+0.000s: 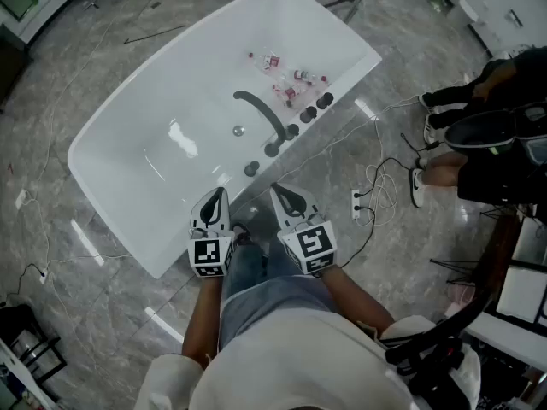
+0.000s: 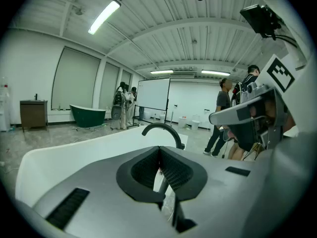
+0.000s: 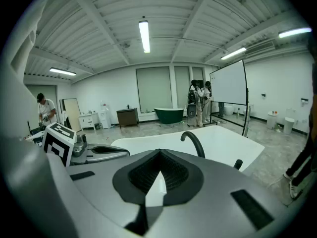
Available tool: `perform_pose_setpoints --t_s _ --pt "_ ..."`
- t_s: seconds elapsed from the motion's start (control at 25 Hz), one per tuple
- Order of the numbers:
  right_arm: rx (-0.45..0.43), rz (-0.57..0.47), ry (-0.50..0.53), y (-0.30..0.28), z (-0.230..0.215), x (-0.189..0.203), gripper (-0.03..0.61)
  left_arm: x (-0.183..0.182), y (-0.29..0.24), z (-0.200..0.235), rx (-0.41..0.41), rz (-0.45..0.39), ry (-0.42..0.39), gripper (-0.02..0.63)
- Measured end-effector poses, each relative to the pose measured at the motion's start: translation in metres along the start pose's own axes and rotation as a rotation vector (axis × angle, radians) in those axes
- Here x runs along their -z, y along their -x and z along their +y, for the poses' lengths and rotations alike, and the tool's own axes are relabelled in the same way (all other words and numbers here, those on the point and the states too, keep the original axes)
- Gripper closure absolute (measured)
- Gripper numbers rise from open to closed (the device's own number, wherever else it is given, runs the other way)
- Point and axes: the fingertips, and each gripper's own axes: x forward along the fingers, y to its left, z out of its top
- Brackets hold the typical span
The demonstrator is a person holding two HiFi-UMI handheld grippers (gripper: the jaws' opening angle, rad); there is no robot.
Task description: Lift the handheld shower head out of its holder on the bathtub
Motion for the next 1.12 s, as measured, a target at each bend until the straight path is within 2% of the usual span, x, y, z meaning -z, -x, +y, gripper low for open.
perform_pose_setpoints --t_s 0.24,0.52,0.56,0.6,0.64,0.8,0.96,1.12 --pt "0.031 0.023 0.004 -0.049 -0.045 0.076 0.561 0.05 -0.064 -0.003 0.026 -0.013 -0.026 0.597" --pt "0.027 0.001 -0.054 -0.112 -0.082 0.186 0.557 0.133 -0.118 -0.012 0.041 0.004 -0.026 0.595" --pt "0.015 0.005 -0.058 -0.126 -0.087 0.204 0.541 0.142 -0.126 -0.013 0.041 -0.003 -0.028 0.595" --pt "0.006 0.015 -0.062 -0.14 -0.091 0.223 0.432 0.152 -0.134 -0.015 0.042 -0.007 -0.028 0.595" --pt "0.002 0.03 -0.063 -0.154 -0.096 0.243 0.391 0.162 -0.141 -0.018 0.044 -0.006 -0.026 0.595" --pt "0.017 0.087 -0.036 -0.207 -0.116 0.31 0.379 0.2 -0.171 -0.025 0.046 0.016 -0.019 0.595" --pt "0.014 0.143 -0.005 -0.261 -0.13 0.346 0.379 0.215 -0.19 -0.019 0.031 0.018 0.025 0.595" --pt "0.034 0.227 0.088 -0.321 -0.154 0.401 0.38 0.251 -0.225 -0.01 0.029 0.03 0.044 0.595"
